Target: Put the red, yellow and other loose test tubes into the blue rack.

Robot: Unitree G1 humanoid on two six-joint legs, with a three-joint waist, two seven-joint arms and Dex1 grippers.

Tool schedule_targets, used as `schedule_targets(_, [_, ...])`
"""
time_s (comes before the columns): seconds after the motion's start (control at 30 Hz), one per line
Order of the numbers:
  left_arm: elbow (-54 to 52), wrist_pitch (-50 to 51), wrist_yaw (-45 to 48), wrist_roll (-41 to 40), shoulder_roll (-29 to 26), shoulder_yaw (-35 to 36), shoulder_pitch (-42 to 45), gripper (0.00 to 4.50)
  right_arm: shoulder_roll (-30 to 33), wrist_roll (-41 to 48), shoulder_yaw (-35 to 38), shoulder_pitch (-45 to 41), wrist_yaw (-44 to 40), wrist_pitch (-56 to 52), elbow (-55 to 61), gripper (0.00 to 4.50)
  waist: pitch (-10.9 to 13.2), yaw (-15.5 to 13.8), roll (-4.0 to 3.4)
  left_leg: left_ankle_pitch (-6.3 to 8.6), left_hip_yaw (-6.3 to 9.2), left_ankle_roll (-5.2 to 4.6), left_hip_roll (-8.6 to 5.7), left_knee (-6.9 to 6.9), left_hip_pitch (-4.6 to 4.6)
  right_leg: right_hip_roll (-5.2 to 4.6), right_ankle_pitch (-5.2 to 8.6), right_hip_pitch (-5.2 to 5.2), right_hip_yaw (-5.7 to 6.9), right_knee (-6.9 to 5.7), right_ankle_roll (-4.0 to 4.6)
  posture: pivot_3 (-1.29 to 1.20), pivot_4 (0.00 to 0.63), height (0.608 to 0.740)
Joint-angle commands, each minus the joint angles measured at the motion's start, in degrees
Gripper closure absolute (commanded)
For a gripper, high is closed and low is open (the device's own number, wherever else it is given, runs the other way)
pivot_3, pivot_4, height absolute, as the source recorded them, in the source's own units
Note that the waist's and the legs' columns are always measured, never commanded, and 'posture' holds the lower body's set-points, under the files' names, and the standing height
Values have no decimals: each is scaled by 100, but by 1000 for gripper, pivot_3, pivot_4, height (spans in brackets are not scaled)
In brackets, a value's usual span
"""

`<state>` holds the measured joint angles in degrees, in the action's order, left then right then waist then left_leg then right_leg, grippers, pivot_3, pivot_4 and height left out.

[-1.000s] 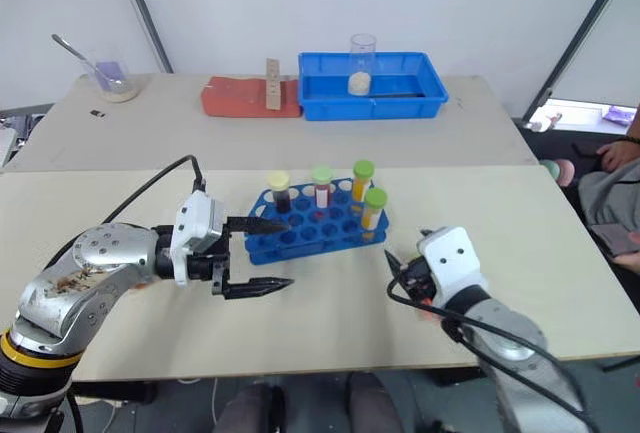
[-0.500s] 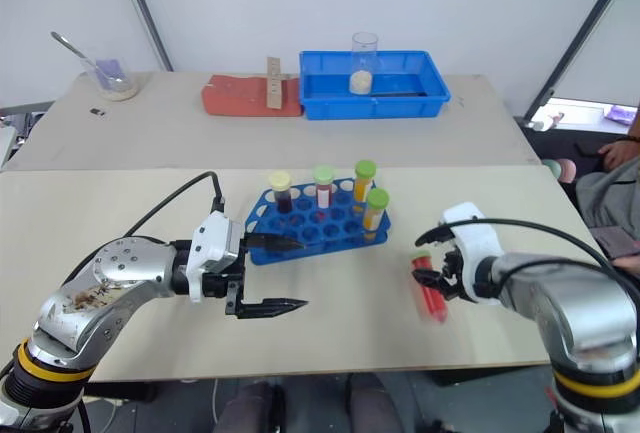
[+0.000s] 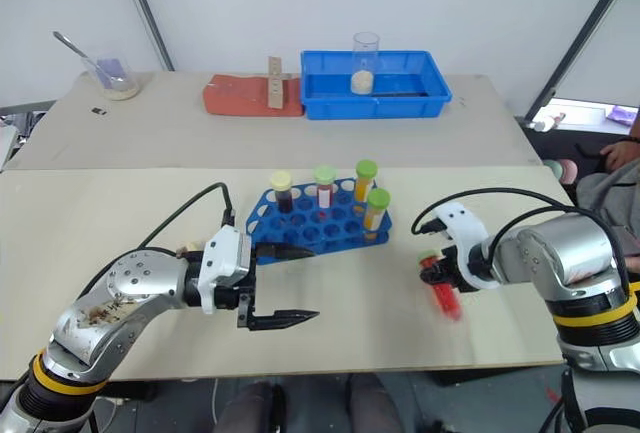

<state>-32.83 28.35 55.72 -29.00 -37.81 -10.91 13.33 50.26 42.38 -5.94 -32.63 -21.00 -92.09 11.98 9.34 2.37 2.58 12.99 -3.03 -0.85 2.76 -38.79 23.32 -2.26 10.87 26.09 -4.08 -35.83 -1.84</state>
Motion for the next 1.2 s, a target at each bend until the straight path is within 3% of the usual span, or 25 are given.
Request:
schedule_targets(0.03, [-51, -205, 0, 65, 45, 4, -20, 0, 101, 354, 88, -67, 198, -41, 63, 3499, 0, 1, 0, 0, 0, 0, 0, 0, 0, 0, 0, 0, 0, 0, 0, 0, 150, 740])
schedule_targets(0.27, [239, -298, 140, -127, -139, 570, -182, 0, 163, 1310, 974, 245, 114, -41, 1243, 3499, 0, 9, -1, 0, 3, 0, 5, 2, 4, 3, -8, 4, 3, 0, -15, 0, 150, 740])
schedule_targets(0.4, [383, -305, 305, -271, -373, 994, -377, 0, -782, 1478, 1894, 607, 388, 113, 2126, 3499, 0, 10, 0, 0, 7, 0, 9, 3, 1, 8, -9, 3, 6, -2, -19, 0, 150, 740])
schedule_targets(0.5, [605, -424, 351, -190, -557, 1297, -366, 0, -2156, 1671, 2304, 1072, 657, 1316, 2683, 3499, 0, 3, 0, 0, 11, 0, 11, 2, 3, 9, -9, 3, 11, -3, -19, 0, 150, 740])
schedule_targets(0.67, [817, -370, 531, -387, -738, 1619, -284, 0, -3073, 426, 1358, 1349, 732, 3200, 3014, 3500, 5, 14, -9, 0, 4, 0, 8, 2, 8, 2, -5, 8, 7, 0, -12, 0, 150, 740])
schedule_targets(0.93, [1020, -396, 669, -436, -759, 1755, -128, 0, -3953, -1887, -265, 1519, 681, 6219, 1764, 3501, 5, 16, -9, 0, 1, 1, 10, 7, 2, 2, 9, 9, 10, -4, 16, 0, 150, 740])
schedule_targets(1.2, [773, -90, 568, -684, -752, 1687, -52, 0, -4295, -3004, -435, 1781, 850, 7884, 743, 3501, 5, 12, -9, 0, 0, 1, 9, 6, 3, 0, 8, 9, 9, -5, 17, 0, 150, 740])
